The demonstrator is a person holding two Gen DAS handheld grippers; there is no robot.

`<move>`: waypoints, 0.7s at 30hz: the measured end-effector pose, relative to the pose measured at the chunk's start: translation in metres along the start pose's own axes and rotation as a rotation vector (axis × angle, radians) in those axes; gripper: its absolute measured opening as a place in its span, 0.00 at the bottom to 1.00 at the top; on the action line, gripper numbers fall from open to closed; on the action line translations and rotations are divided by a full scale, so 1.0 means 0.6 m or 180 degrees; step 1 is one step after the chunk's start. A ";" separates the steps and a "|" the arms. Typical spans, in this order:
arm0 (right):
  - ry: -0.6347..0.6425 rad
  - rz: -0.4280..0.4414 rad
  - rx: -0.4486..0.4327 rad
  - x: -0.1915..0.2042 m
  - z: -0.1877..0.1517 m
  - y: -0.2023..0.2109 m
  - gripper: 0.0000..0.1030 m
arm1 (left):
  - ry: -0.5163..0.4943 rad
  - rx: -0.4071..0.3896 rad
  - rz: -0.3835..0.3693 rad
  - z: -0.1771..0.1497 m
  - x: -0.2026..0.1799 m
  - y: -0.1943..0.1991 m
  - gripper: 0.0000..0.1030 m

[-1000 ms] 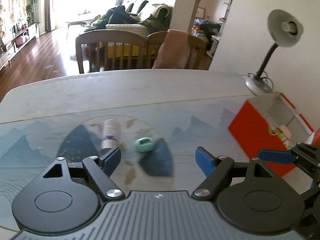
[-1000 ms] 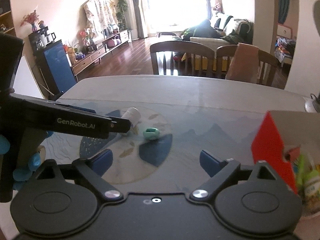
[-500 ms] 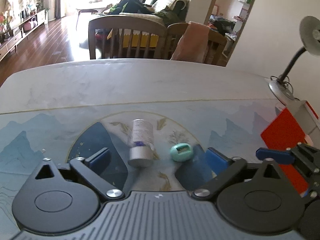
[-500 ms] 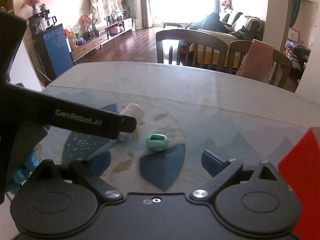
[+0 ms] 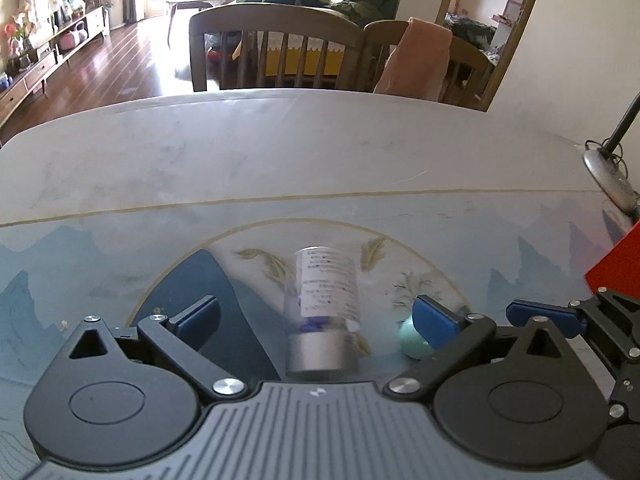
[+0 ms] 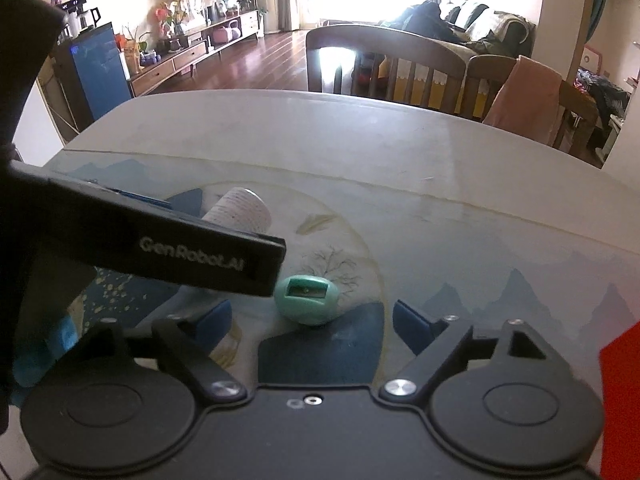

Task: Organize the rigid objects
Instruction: 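Grasp the white bottle with the left gripper while the right grasps the teal sharpener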

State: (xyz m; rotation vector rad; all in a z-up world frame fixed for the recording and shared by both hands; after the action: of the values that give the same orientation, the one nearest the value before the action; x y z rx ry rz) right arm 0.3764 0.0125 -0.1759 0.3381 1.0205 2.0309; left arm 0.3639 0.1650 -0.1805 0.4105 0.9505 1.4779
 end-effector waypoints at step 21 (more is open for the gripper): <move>-0.0056 -0.0084 0.0061 0.011 -0.004 -0.014 0.37 | -0.0121 -0.0158 0.0138 -0.013 -0.002 -0.012 0.74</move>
State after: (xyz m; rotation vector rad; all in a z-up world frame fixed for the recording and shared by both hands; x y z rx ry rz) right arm 0.3754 0.0193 -0.1849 0.3503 1.0292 1.9924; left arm 0.3629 0.1608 -0.1904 0.4237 0.8780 1.5248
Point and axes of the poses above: each gripper's, at about its wrist camera, not at the fingertips, and y roughly against the way its jaws point, x to its left, z to its top, the point moved 2 cm from there along -y, roughly the way its jaws point, and after that the axes turned 11 degrees about -z, right-handed, at the moved point
